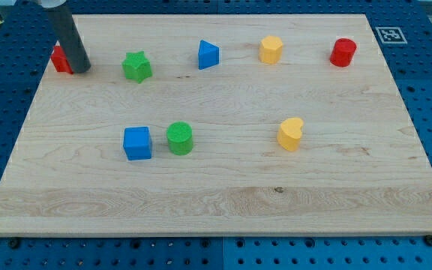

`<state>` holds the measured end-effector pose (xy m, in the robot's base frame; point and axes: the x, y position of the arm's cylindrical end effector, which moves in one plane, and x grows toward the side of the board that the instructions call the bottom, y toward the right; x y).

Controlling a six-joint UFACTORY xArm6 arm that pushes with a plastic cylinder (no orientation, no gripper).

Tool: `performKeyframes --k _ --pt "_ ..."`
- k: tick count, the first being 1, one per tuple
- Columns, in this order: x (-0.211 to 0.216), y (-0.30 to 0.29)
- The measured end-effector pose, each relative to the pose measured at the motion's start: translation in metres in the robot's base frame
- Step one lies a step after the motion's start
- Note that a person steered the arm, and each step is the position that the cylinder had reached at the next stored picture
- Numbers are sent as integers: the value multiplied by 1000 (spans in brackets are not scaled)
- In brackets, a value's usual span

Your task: Move the red star to the top left of the green star

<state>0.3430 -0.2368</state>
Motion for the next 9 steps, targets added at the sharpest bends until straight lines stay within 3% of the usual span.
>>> performKeyframes --k 1,2,3,5,8,9 --pt "41 -4" --pt "51 -35" --pt "24 -68" --pt "-56 -25" --pt "10 -11" --pt "-2 7"
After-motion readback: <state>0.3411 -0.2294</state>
